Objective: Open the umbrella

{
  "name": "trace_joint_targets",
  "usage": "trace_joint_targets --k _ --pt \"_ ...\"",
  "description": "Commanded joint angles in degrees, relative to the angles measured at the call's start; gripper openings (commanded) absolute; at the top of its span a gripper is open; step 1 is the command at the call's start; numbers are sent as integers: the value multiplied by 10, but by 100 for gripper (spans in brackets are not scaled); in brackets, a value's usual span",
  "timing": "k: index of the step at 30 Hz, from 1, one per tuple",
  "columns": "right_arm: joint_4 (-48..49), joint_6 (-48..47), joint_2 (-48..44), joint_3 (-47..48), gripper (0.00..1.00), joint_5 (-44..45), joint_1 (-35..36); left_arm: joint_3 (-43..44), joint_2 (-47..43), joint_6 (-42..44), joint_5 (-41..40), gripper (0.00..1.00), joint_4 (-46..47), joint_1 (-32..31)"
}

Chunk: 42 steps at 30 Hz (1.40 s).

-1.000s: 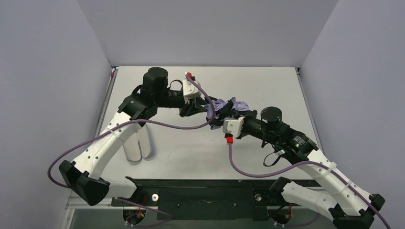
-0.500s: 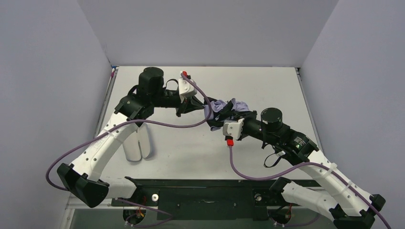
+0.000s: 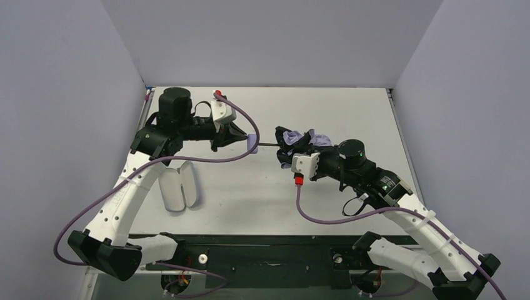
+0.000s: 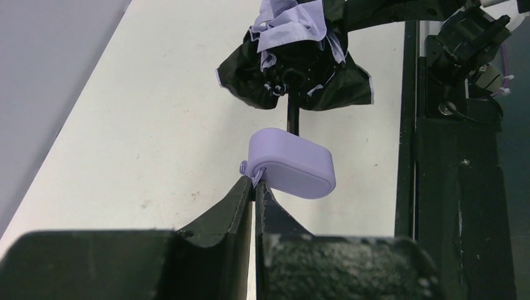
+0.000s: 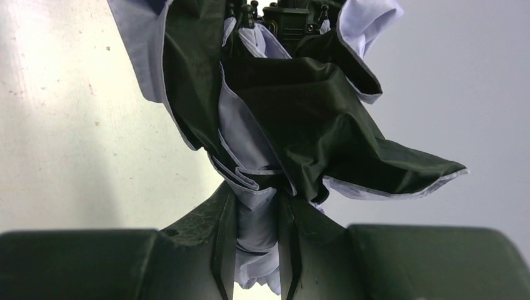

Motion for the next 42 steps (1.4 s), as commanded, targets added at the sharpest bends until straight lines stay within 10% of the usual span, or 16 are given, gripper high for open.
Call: trace_joint_targets --k 1,5,9,11,21,29,42 --pt "-46 12 29 23 0 -1 -42 2 -29 44 15 0 -14 40" --pt "-86 27 54 48 0 -55 -71 3 -28 70 -4 3 -10 61" --pt "-129 54 85 84 0 -105 -74 -8 -36 57 -32 83 41 62" --pt "-158 100 112 110 0 -137 -76 -20 -46 47 -40 100 92 62" --pt "-227 425 301 238 0 -383 -181 -82 -97 174 -78 97 94 -3" --pt "-105 637 367 205 0 -566 -213 -156 -94 369 -158 97 105 -160" --pt "75 828 362 137 0 -710 -158 -208 -19 494 -223 97 175 -239"
